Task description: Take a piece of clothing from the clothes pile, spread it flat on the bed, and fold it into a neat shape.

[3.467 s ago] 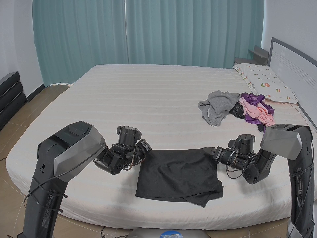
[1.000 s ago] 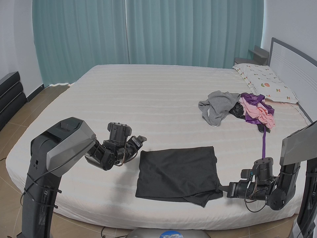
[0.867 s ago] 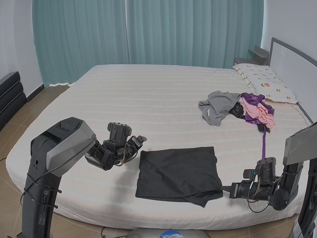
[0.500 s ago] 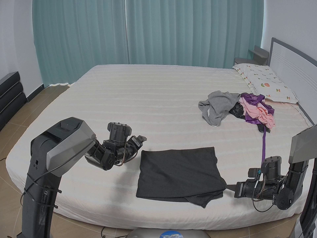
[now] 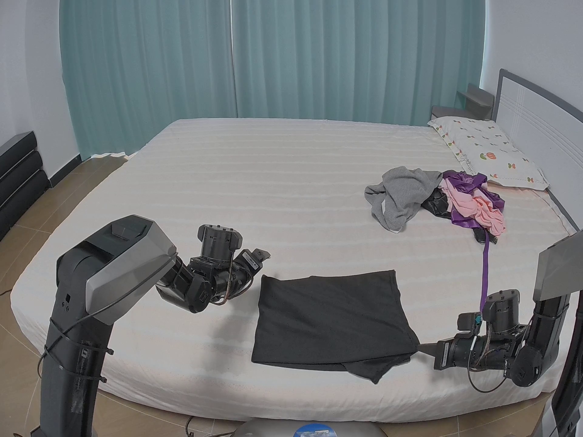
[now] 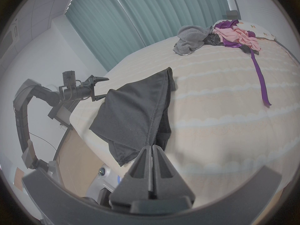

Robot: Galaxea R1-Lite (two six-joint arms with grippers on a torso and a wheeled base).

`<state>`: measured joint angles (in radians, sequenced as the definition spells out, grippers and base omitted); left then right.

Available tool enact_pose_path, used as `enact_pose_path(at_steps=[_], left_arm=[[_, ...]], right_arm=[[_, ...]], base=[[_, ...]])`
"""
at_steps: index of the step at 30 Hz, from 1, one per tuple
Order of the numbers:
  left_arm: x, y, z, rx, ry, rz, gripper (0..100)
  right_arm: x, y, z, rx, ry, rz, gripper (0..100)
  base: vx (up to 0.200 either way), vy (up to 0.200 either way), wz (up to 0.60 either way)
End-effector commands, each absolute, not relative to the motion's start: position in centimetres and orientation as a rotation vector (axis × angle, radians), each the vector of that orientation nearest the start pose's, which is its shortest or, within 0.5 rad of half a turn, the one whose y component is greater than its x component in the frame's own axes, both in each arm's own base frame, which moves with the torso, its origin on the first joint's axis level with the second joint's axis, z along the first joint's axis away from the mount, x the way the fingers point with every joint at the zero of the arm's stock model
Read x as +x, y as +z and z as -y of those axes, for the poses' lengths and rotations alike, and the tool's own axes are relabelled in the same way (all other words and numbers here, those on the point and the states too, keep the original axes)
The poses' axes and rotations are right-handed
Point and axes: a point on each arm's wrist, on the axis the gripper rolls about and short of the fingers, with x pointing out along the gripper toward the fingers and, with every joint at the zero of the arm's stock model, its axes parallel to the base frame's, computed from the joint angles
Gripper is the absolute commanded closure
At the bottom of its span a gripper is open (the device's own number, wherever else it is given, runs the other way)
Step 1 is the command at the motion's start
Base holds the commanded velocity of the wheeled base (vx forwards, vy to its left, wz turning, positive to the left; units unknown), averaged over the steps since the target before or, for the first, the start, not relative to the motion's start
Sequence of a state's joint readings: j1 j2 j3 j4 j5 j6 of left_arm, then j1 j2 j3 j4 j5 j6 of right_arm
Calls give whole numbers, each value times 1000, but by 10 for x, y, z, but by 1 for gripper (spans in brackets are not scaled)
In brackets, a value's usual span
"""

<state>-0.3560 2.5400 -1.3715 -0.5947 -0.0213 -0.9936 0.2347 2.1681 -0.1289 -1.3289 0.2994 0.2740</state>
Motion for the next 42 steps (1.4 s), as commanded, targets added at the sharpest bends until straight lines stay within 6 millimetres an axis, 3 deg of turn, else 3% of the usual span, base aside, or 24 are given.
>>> enact_pose_path(at_steps=[1, 7, 12, 23, 37, 42], left_arm=[[441, -18, 165, -858, -52, -698, 0], [442, -18, 165, -858, -52, -698, 0], [441, -18, 165, -858, -53, -699, 0], [441, -18, 165, -858, -53, -699, 0], [441, -18, 165, -858, -53, -699, 0], [441, -18, 165, -858, -53, -699, 0]], right_arm=[[227, -17, -56, 265, 393, -812, 100], [228, -13, -56, 258, 400, -783, 100], [235, 5, -57, 259, 416, -671, 100], [246, 22, -72, 245, 479, -478, 100], [282, 44, -75, 226, 479, -330, 100], [274, 42, -72, 201, 487, -359, 100]], base=[[0, 0, 0], [0, 0, 0], [0, 0, 0], [0, 0, 0], [0, 0, 0], [0, 0, 0]])
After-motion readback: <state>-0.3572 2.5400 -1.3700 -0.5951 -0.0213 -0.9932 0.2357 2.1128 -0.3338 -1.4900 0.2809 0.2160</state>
